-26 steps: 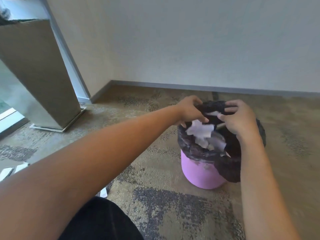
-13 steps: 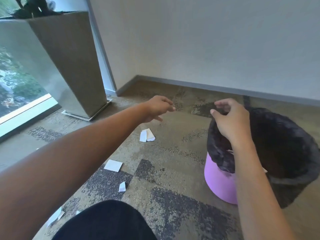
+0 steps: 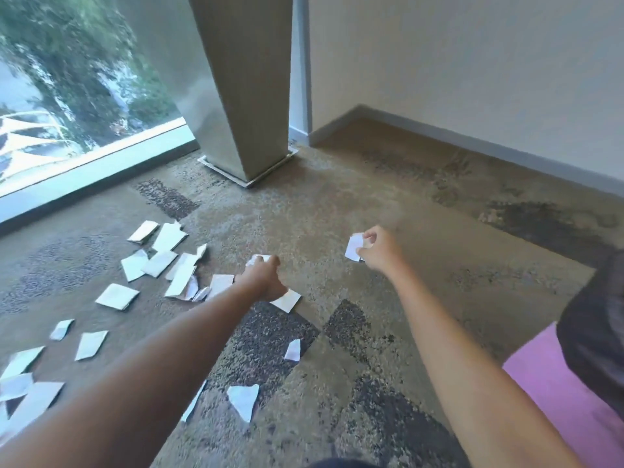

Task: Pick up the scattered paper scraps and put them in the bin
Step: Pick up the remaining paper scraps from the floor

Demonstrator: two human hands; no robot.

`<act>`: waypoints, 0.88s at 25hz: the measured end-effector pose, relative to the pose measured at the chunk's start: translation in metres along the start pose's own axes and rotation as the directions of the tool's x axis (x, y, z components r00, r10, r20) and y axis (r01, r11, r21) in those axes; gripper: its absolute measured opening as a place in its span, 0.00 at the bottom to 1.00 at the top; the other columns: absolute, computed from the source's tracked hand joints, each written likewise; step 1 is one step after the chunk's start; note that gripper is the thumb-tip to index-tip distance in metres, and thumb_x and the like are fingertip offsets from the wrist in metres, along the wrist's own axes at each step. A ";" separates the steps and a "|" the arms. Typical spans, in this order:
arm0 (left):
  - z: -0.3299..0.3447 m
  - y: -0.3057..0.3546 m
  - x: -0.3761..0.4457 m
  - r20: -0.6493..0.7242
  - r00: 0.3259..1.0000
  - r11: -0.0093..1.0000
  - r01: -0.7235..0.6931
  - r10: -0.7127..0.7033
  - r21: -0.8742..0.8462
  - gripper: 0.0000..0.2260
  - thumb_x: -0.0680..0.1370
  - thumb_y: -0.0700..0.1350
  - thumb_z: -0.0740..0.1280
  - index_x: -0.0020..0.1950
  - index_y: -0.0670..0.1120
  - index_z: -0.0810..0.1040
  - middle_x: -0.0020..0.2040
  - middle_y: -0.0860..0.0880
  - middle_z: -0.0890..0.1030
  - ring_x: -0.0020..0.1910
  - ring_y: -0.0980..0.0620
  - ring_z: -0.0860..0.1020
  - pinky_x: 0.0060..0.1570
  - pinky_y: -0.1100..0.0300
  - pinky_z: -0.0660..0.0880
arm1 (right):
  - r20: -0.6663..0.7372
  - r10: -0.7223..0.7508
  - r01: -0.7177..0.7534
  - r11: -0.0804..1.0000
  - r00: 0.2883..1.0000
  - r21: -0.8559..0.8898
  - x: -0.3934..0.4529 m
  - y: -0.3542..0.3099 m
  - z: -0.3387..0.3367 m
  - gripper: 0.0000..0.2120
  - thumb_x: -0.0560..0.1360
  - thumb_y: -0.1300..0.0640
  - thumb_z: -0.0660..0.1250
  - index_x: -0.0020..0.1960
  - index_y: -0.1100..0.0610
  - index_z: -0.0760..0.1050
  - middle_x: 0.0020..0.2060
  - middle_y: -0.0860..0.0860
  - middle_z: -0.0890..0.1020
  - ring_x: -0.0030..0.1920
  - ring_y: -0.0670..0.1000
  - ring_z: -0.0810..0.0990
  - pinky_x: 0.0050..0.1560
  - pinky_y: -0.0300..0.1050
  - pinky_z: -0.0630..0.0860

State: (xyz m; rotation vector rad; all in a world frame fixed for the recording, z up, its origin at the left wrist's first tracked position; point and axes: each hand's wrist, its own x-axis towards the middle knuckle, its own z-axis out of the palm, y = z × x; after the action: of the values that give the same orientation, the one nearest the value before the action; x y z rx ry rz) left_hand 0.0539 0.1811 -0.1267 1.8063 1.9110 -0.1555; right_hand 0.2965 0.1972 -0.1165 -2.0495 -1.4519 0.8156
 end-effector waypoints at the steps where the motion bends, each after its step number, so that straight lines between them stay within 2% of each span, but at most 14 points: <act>1: 0.009 -0.007 0.004 -0.010 1.000 0.999 0.008 -0.007 0.041 0.34 0.71 0.57 0.70 0.74 0.50 0.62 0.69 0.40 0.65 0.66 0.38 0.68 0.62 0.47 0.71 | 0.022 0.020 -0.019 0.999 1.000 -0.038 0.012 0.008 0.014 0.15 0.72 0.59 0.71 0.57 0.55 0.74 0.59 0.55 0.77 0.57 0.58 0.78 0.54 0.48 0.77; 3: 0.026 -0.013 0.015 -0.020 1.000 1.000 0.021 -0.021 0.011 0.38 0.70 0.63 0.70 0.75 0.55 0.59 0.71 0.41 0.60 0.72 0.37 0.59 0.67 0.40 0.65 | 0.018 0.041 -0.038 0.990 0.999 -0.134 0.033 0.021 0.035 0.14 0.72 0.56 0.72 0.55 0.56 0.74 0.58 0.54 0.75 0.59 0.57 0.75 0.57 0.49 0.74; 5: 0.034 -0.010 0.024 -0.031 0.999 0.997 -0.012 0.010 -0.079 0.40 0.68 0.66 0.71 0.75 0.58 0.59 0.74 0.40 0.56 0.74 0.36 0.54 0.70 0.37 0.60 | -0.036 0.080 -0.086 0.975 0.996 -0.207 0.053 0.030 0.050 0.30 0.70 0.45 0.72 0.66 0.58 0.69 0.66 0.57 0.71 0.66 0.59 0.70 0.62 0.51 0.69; 7: 0.038 -0.006 0.027 -0.010 0.998 0.996 -0.068 0.067 -0.065 0.40 0.69 0.65 0.71 0.76 0.60 0.57 0.77 0.40 0.54 0.75 0.36 0.51 0.71 0.36 0.57 | -0.111 0.196 -0.212 0.965 0.974 -0.155 0.064 0.032 0.057 0.44 0.70 0.37 0.69 0.75 0.59 0.59 0.73 0.60 0.63 0.73 0.60 0.62 0.70 0.56 0.60; 9: 0.039 0.000 0.027 0.066 0.993 0.994 -0.104 0.101 0.042 0.38 0.72 0.62 0.69 0.78 0.60 0.55 0.78 0.40 0.53 0.76 0.37 0.47 0.71 0.36 0.52 | -0.151 0.322 -0.340 0.934 0.934 -0.108 0.073 0.028 0.064 0.51 0.70 0.34 0.68 0.78 0.63 0.52 0.77 0.61 0.56 0.77 0.61 0.54 0.76 0.58 0.51; 10: 0.040 0.001 0.029 0.096 0.991 0.993 -0.101 0.094 0.069 0.37 0.73 0.62 0.69 0.78 0.61 0.54 0.78 0.40 0.52 0.77 0.36 0.45 0.71 0.35 0.50 | -0.166 0.355 -0.378 0.915 0.920 -0.141 0.072 0.024 0.068 0.52 0.70 0.33 0.68 0.78 0.64 0.52 0.77 0.61 0.54 0.77 0.61 0.51 0.76 0.58 0.48; 12: 0.039 -0.004 0.036 0.132 0.989 0.995 -0.081 0.072 0.060 0.37 0.73 0.61 0.69 0.77 0.63 0.54 0.78 0.41 0.50 0.76 0.32 0.45 0.72 0.35 0.53 | -0.209 0.338 -0.381 0.895 0.918 -0.230 0.074 0.021 0.078 0.48 0.69 0.35 0.70 0.76 0.63 0.58 0.75 0.61 0.57 0.76 0.62 0.54 0.75 0.59 0.52; 14: 0.038 -0.015 0.041 0.123 0.988 0.993 -0.103 0.096 0.053 0.33 0.74 0.55 0.70 0.76 0.63 0.59 0.76 0.42 0.55 0.74 0.32 0.54 0.70 0.38 0.62 | -0.250 0.289 -0.354 0.893 0.924 -0.278 0.073 0.020 0.083 0.41 0.69 0.38 0.73 0.72 0.61 0.65 0.71 0.59 0.64 0.71 0.60 0.63 0.70 0.54 0.61; 15: 0.038 -0.018 0.040 0.100 0.988 0.990 -0.127 0.121 0.060 0.31 0.75 0.52 0.70 0.75 0.62 0.62 0.74 0.43 0.59 0.72 0.35 0.60 0.67 0.40 0.66 | -0.251 0.269 -0.336 0.900 0.930 -0.278 0.073 0.022 0.083 0.39 0.70 0.41 0.74 0.71 0.61 0.65 0.70 0.58 0.66 0.70 0.60 0.65 0.67 0.53 0.65; 17: 0.041 -0.020 0.033 0.016 0.988 0.981 -0.153 0.152 0.119 0.26 0.76 0.46 0.70 0.72 0.60 0.68 0.68 0.45 0.65 0.68 0.41 0.66 0.60 0.40 0.73 | -0.210 0.230 -0.275 0.937 0.950 -0.215 0.072 0.022 0.077 0.36 0.72 0.49 0.75 0.71 0.62 0.63 0.69 0.59 0.69 0.68 0.60 0.70 0.64 0.52 0.69; 19: 0.045 -0.019 0.020 -0.080 0.991 0.984 -0.097 0.110 0.150 0.22 0.77 0.43 0.69 0.69 0.56 0.71 0.64 0.46 0.67 0.66 0.43 0.66 0.53 0.37 0.74 | -0.145 0.182 -0.209 0.957 0.973 -0.201 0.067 0.019 0.071 0.31 0.75 0.55 0.72 0.71 0.63 0.61 0.69 0.60 0.71 0.68 0.61 0.71 0.62 0.50 0.70; 22: 0.047 -0.028 0.009 -0.132 0.991 1.000 -0.013 0.014 0.004 0.16 0.77 0.41 0.67 0.64 0.48 0.71 0.63 0.43 0.68 0.65 0.42 0.66 0.56 0.40 0.72 | 0.043 0.099 -0.087 0.971 0.994 -0.223 0.042 0.011 0.067 0.27 0.78 0.54 0.68 0.71 0.64 0.63 0.69 0.60 0.71 0.68 0.60 0.72 0.63 0.49 0.69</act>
State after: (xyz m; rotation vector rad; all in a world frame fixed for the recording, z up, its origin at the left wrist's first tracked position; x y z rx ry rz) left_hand 0.0398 0.1660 -0.1788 1.8729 1.9884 -0.0354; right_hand 0.2668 0.2377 -0.1785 -2.2916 -1.5457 0.7818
